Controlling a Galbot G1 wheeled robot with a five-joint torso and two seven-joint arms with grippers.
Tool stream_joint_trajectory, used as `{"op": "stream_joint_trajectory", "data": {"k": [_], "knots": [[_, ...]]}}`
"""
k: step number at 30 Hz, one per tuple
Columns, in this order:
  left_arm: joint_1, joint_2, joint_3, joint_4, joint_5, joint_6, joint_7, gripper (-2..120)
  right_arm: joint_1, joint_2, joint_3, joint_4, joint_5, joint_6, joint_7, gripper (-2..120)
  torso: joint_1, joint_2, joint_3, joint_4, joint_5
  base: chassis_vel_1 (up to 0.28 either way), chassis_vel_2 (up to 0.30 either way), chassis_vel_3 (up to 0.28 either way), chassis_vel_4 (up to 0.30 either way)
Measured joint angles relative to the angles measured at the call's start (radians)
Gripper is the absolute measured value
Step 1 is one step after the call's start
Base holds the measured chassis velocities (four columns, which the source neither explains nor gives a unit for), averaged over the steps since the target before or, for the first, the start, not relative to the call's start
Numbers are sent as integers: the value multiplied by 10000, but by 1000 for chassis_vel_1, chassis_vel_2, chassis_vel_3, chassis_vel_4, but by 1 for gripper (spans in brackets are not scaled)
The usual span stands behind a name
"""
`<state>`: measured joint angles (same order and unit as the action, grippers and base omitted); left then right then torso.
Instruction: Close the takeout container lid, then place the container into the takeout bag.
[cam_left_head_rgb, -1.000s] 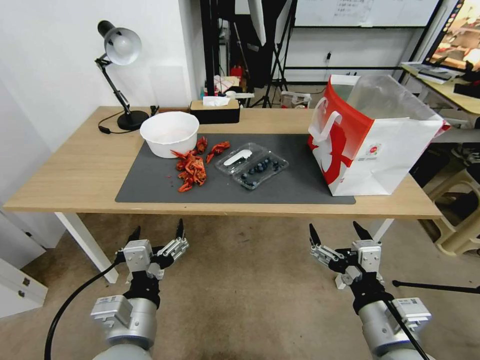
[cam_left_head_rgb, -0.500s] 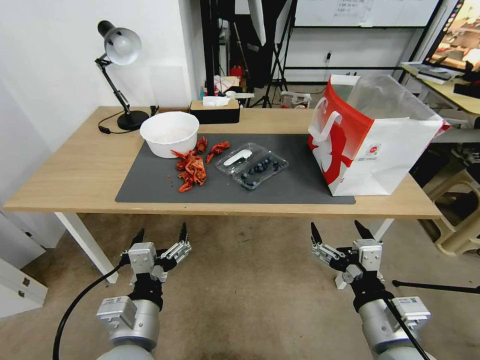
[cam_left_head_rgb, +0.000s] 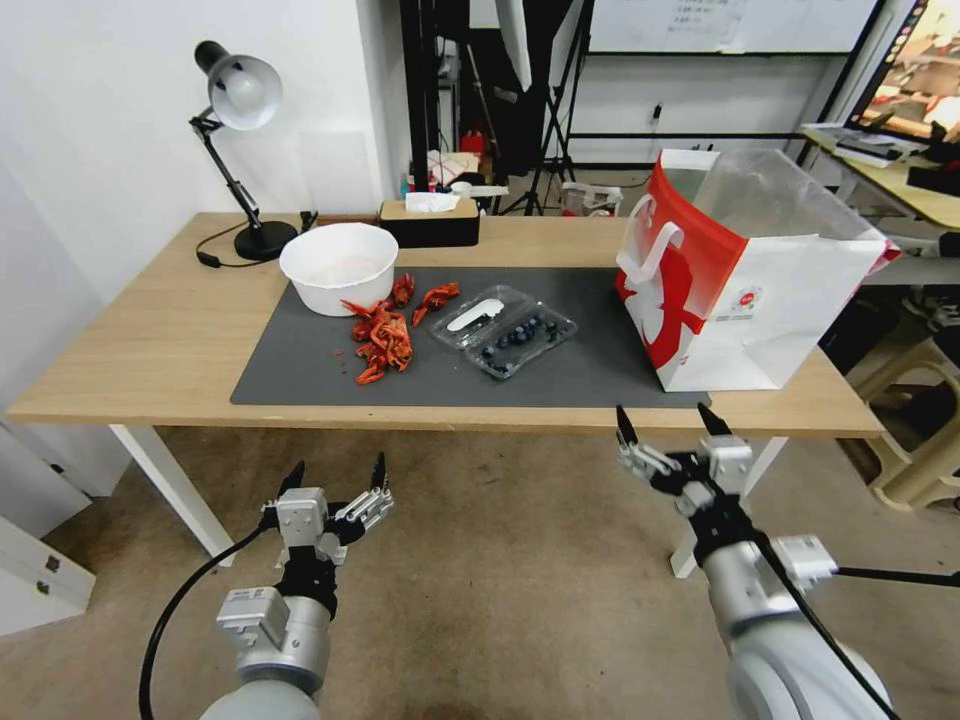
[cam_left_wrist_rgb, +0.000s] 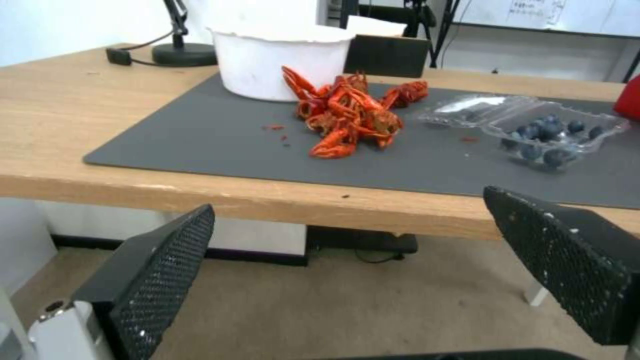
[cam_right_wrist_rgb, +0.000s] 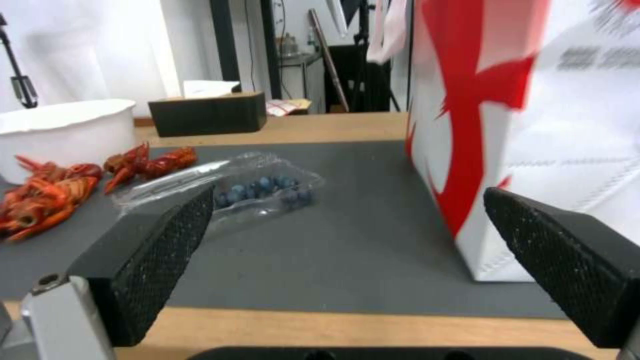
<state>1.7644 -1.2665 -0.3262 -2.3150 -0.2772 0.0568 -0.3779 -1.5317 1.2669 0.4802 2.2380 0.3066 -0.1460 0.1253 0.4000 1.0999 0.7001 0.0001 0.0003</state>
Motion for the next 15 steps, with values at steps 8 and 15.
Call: {"op": "stream_joint_trajectory", "data": {"k": [8, 15], "knots": [[56, -87, -175, 145, 112, -178, 10, 100, 2894, -820, -1965, -1763, 2080, -529, 1930, 100, 3, 0, 0, -1, -4, 0, 0, 0, 0], [148, -198, -237, 223, 273, -289, 5, 100, 5303, -637, -3722, -2060, 3959, -2736, 5469, 100, 3, -1, 0, 0, -6, 0, 0, 0, 0]]}}
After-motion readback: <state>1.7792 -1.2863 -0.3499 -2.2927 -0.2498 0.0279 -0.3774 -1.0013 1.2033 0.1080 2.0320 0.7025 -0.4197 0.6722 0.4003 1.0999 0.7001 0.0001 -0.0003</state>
